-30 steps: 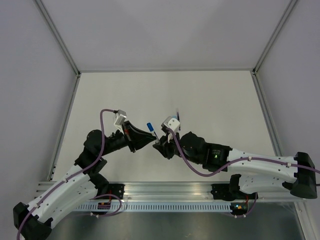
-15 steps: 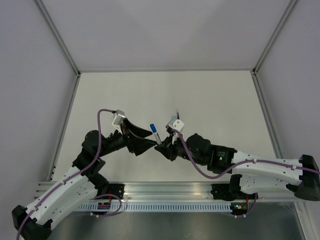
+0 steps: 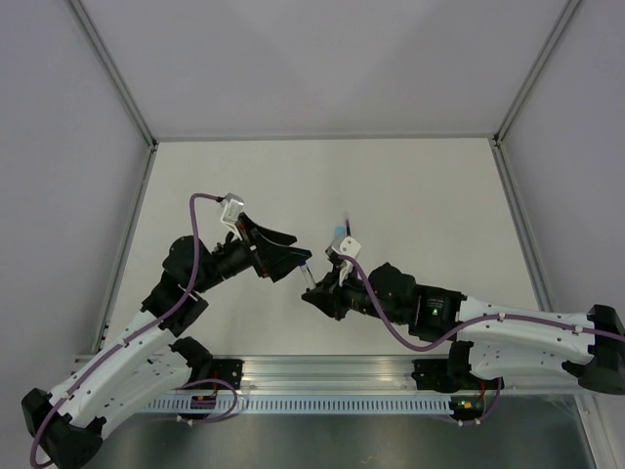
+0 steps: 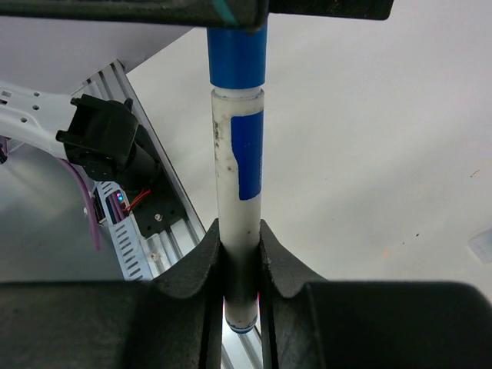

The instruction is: Insert the pens into the pen caps

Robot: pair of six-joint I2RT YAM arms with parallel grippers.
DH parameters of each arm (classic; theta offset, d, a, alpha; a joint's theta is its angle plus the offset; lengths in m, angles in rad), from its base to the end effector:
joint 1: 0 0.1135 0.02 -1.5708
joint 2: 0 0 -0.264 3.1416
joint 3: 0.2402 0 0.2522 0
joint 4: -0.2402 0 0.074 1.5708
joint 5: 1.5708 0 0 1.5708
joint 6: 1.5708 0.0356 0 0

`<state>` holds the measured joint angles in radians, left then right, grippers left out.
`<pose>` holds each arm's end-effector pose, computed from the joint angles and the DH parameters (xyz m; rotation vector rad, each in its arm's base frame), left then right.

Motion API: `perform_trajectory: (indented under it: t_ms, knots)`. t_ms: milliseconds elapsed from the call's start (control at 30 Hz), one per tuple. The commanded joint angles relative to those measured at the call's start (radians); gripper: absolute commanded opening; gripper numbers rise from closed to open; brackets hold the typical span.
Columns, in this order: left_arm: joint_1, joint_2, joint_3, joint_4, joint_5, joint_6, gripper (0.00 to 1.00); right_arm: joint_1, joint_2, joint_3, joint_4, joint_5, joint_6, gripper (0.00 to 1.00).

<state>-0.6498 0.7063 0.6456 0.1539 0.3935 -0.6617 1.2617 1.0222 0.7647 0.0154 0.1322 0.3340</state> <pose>0.1301 -0.1160 0.3398 0.3408 1.6031 -1.3247 0.0777 0.2278 0.3082 -0.7731 1.7689 0.9916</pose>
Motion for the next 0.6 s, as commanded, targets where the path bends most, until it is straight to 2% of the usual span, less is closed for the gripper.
perform_trajectory:
  t_ms: [0,367,500,567]
  knots:
    - [0.001,-0.002,0.043,0.001,-0.033,-0.042,0.88,-0.001,-0.030,-0.005,0.046,-0.019,0.020,0.00]
    - [0.001,-0.007,0.028,0.028,-0.027,-0.062,0.85,-0.001,-0.027,-0.010,0.049,-0.026,0.028,0.00]
    - [0.001,-0.005,0.014,0.056,0.010,-0.068,0.70,-0.001,-0.021,-0.010,0.055,-0.013,0.031,0.00]
    - [0.001,-0.007,0.003,0.067,0.025,-0.073,0.59,-0.002,-0.014,-0.002,0.058,-0.008,0.031,0.00]
